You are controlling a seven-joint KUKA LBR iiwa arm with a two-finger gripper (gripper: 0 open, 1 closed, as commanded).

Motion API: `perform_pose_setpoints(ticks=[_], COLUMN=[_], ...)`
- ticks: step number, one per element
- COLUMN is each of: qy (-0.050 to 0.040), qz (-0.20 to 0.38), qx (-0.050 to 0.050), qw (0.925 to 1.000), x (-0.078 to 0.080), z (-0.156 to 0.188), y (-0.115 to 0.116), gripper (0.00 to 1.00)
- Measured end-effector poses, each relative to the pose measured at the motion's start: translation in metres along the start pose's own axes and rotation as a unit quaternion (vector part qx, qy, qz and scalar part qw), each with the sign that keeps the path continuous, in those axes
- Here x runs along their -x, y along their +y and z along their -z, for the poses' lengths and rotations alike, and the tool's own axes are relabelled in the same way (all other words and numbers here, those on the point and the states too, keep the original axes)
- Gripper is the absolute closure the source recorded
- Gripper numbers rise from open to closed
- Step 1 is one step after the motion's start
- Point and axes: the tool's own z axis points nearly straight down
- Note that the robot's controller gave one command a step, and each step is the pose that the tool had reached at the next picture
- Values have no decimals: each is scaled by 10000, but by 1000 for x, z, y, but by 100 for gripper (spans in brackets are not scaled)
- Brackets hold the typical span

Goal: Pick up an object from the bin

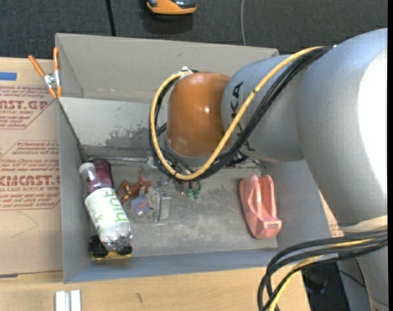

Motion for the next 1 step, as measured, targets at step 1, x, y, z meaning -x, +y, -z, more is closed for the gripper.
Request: perform_pose_setpoints(ticks=[1], qy=[60], qz=[668], qx=[-6], qw=[9977], x=[4], z=[-28], y=[21], gripper=[0])
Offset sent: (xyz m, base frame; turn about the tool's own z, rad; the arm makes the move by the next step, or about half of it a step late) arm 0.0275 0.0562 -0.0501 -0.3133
